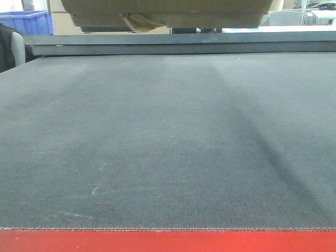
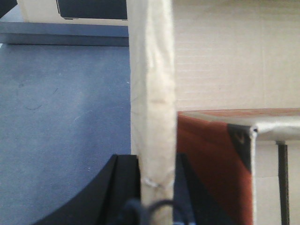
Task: Stack two boxes on right shelf middle
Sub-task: 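Lift the stacked boxes off the table with both grippers, then drive the base to the blue-bin shelf holding the boxes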
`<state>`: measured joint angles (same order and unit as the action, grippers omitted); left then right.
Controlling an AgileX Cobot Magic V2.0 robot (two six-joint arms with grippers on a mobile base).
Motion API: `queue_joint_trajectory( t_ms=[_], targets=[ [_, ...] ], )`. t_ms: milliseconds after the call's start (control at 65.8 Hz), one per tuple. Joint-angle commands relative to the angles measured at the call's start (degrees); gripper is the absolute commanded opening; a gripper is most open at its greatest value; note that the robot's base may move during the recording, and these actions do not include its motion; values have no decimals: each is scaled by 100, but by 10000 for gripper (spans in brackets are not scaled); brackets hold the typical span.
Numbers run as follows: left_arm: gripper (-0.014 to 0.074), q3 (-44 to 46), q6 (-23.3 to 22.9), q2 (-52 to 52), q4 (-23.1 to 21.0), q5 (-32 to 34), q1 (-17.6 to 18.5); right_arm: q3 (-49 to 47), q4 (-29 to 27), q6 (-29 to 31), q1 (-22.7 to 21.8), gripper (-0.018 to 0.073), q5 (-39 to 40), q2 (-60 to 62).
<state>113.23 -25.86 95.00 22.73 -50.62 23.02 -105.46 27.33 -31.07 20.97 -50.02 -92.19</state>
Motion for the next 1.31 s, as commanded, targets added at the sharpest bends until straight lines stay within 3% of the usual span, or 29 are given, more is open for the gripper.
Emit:
queue_joint_trajectory(
  t_ms=[0, 122, 198, 380, 517, 1292],
  targets=[
    [-111, 74, -27, -80, -157, 517, -15, -40, 15, 6, 5, -161, 593, -69],
    [-111, 74, -27, -80, -158, 394, -59, -40, 3, 6, 5, -161, 898, -69],
    [-111, 74, -27, -80, -156, 406, -116, -40, -318, 6, -92, -162, 872, -69],
    [-111, 74, -27, -80, -266, 534, -114, -40, -1363, 960, -513, -163, 827, -16],
    [-111, 74, -27, -43, -417, 631, -102, -40, -1336, 981, -543, -163, 741, 46],
    [-111, 74, -27, 97, -288, 701, -102, -40, -1200, 981, -543, -163, 983, -60]
  ],
)
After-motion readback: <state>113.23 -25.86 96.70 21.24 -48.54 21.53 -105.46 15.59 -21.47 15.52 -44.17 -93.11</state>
